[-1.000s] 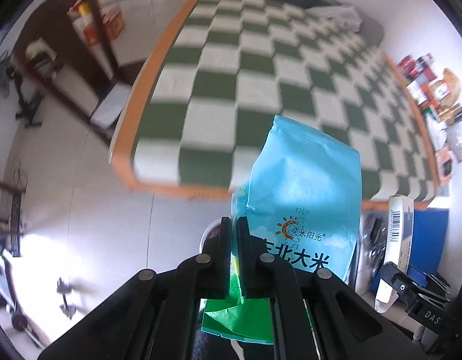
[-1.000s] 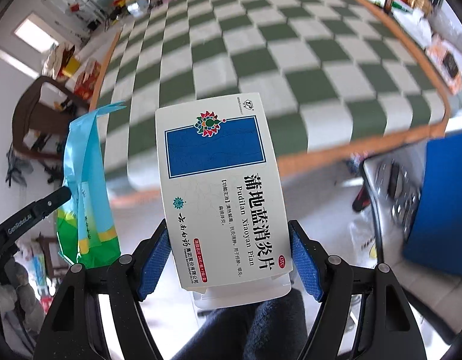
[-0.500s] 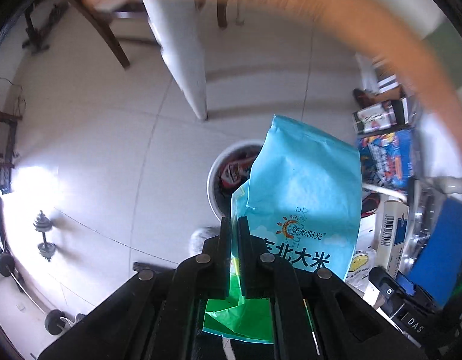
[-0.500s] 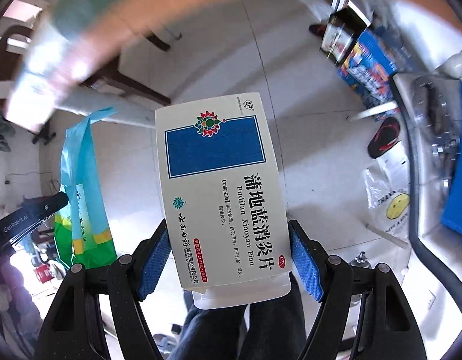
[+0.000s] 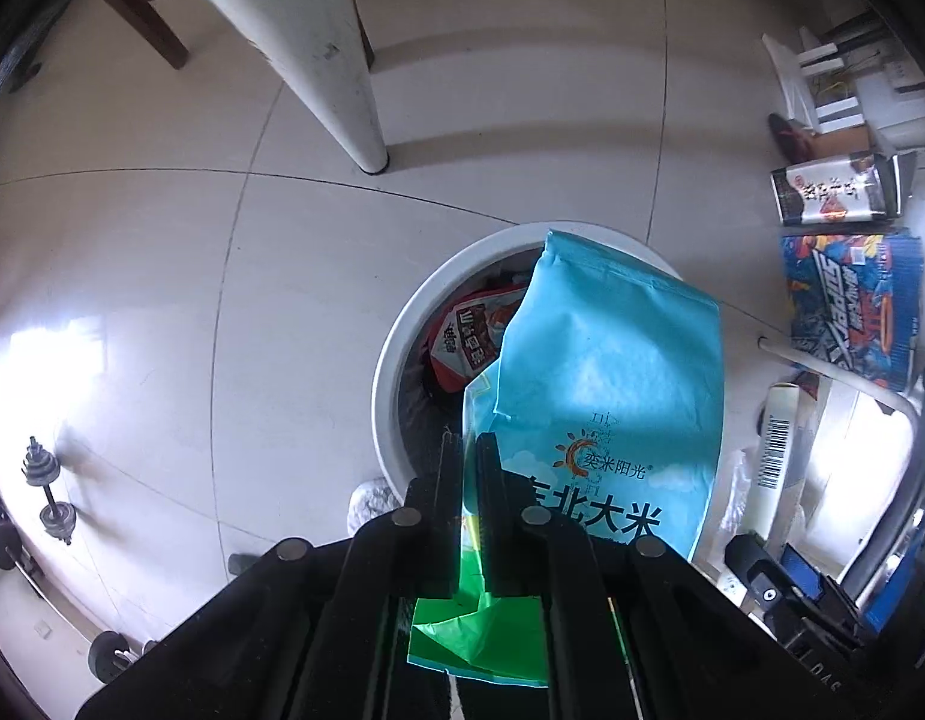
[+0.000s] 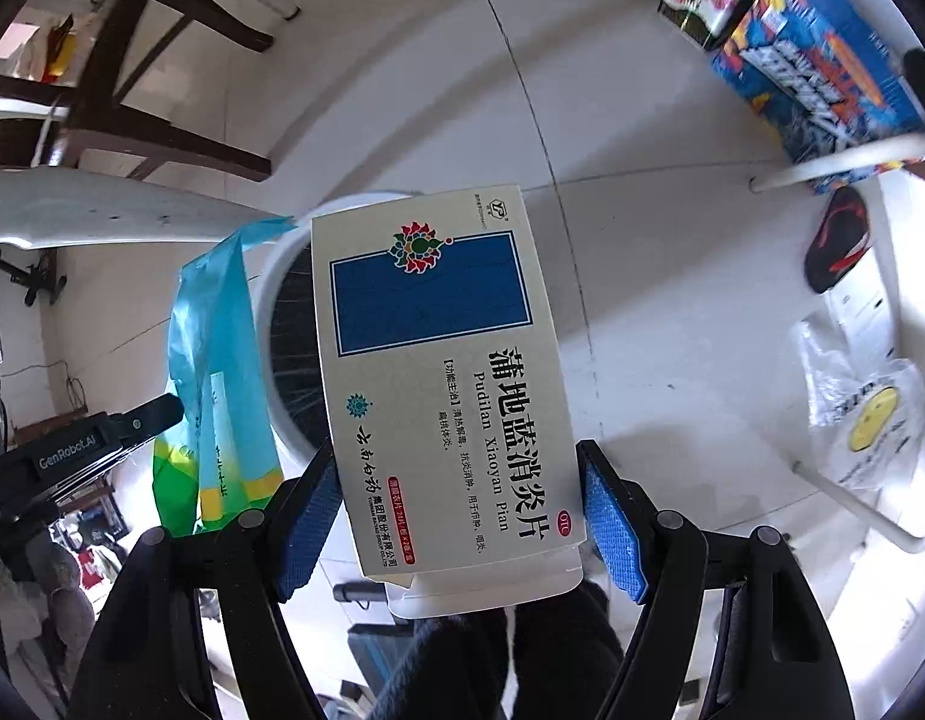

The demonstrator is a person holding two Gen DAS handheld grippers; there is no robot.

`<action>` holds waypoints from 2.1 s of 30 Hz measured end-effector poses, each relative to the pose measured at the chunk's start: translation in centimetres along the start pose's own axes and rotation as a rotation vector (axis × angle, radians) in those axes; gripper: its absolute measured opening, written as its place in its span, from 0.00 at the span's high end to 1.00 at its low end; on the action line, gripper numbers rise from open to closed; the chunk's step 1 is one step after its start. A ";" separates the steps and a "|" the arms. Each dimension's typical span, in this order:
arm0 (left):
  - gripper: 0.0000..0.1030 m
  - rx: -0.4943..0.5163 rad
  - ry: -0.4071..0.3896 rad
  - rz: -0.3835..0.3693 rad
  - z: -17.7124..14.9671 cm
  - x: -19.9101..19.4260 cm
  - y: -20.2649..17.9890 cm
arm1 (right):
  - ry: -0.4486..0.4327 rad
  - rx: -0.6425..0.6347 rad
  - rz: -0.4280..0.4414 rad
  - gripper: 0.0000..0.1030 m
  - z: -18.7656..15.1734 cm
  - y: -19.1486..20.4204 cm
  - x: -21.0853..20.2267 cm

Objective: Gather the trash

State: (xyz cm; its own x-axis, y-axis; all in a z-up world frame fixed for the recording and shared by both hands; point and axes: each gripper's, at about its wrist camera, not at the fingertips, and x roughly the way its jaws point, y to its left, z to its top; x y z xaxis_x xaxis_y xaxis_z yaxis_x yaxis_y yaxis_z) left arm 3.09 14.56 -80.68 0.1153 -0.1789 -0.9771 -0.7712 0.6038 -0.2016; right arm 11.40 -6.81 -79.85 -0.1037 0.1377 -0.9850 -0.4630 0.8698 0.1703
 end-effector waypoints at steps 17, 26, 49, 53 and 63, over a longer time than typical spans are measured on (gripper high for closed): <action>0.16 0.067 -0.020 0.082 -0.6 0.6 1.4 | 0.063 0.038 0.054 0.00 0.4 0.8 7.5; 0.00 0.127 -0.073 0.167 -3.2 -3.2 2.0 | -0.005 -0.004 -0.066 0.00 -0.8 1.2 3.3; 0.00 0.160 -0.168 0.049 -13.9 -28.7 -0.5 | -0.086 -0.034 -0.049 0.00 -9.3 3.2 -24.2; 0.00 0.173 -0.198 -0.028 -16.1 -35.2 -0.9 | -0.097 -0.058 0.009 0.00 -11.5 4.3 -31.9; 0.00 0.229 -0.334 -0.195 -21.2 -50.0 -1.5 | -0.168 -0.166 0.154 0.00 -16.6 8.0 -49.5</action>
State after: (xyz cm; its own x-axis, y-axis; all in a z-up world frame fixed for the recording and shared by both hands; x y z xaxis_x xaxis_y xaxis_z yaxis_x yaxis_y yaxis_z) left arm -14.82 6.11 -30.09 0.4694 -0.0690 -0.8803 -0.5606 0.7469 -0.3575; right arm -1.80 -14.53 -29.29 -0.0432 0.3505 -0.9356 -0.5925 0.7450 0.3065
